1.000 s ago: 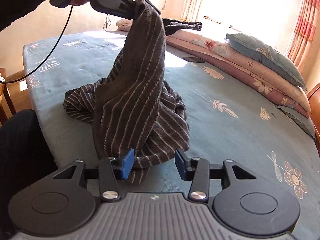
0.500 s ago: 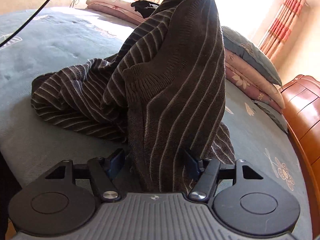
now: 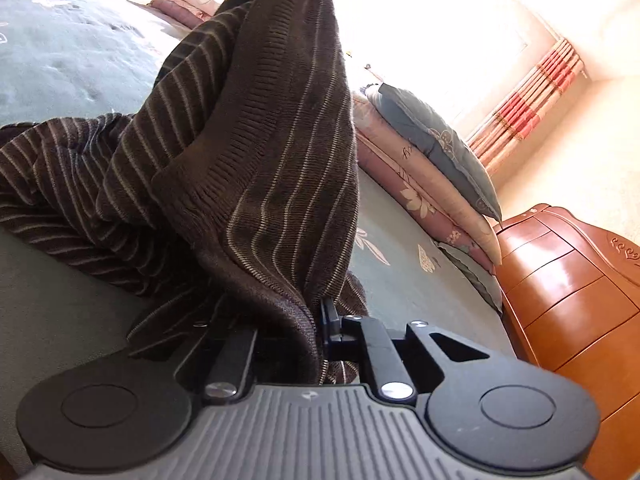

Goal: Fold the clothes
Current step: 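Lift the sweater high with both grippers to shake it out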

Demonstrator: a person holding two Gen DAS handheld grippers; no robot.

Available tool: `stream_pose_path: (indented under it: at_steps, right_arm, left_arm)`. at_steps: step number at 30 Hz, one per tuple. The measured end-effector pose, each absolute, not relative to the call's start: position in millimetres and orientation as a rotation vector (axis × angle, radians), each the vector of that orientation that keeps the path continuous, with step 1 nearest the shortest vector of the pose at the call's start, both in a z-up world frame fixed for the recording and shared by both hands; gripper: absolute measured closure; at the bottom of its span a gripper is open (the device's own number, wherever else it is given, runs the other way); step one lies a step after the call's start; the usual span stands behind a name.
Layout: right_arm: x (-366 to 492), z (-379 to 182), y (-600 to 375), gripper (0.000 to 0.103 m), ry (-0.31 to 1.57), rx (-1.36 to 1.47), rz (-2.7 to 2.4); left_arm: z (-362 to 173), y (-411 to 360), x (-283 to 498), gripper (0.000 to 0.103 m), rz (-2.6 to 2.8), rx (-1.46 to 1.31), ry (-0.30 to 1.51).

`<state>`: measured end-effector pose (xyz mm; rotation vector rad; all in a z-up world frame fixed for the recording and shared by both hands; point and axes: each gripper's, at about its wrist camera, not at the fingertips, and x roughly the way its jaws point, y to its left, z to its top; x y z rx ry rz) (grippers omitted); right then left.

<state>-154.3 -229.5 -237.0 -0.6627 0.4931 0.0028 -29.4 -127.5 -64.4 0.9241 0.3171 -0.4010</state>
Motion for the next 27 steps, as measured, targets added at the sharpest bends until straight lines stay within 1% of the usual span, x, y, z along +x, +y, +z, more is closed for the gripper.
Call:
stream_pose_path:
  at_steps: [5,8,10,12,14,19,21,24,27]
  right_arm:
    - [-148.7,-153.4,-282.7,0.091,0.468,-0.508,0.085]
    - [-148.7,-114.2,-309.3,0.091,0.424,-0.444,0.101]
    - [-148.6,-89.2,-326.4,0.093,0.397,-0.405,0.112]
    - [-150.2,-87.9,-330.5,0.093,0.377,-0.409,0.118]
    - [-155.4,-95.1,-326.6,0.097,0.375,-0.432,0.126]
    - [-164.8,-108.4,-311.3,0.097,0.382,-0.541,0.108]
    - [-160.7,-97.8,-313.5,0.097,0.383,-0.556,0.093]
    - [-152.3,-63.3,-318.7,0.097,0.358,-0.556,0.060]
    - [-143.6,-12.7,-324.7,0.097,0.315,-0.530,0.028]
  left_arm:
    - [-57.0,-107.6,-39.3,0.094,-0.380,0.849,0.367]
    - [-51.6,-102.5,-48.2,0.094,-0.391,0.793,0.381]
    - [-48.5,-103.3,-56.1,0.094,-0.394,0.783,0.370]
    - [-46.3,-105.2,-63.5,0.094,-0.392,0.785,0.357]
    - [-45.6,-107.2,-70.2,0.094,-0.379,0.801,0.338]
    - [-42.6,-110.1,-80.9,0.094,-0.331,0.852,0.321]
    - [-37.3,-111.2,-85.0,0.094,-0.316,0.864,0.307]
    - [-22.5,-116.7,-91.1,0.093,-0.289,0.888,0.272]
    - [1.5,-125.8,-96.1,0.093,-0.242,0.910,0.214]
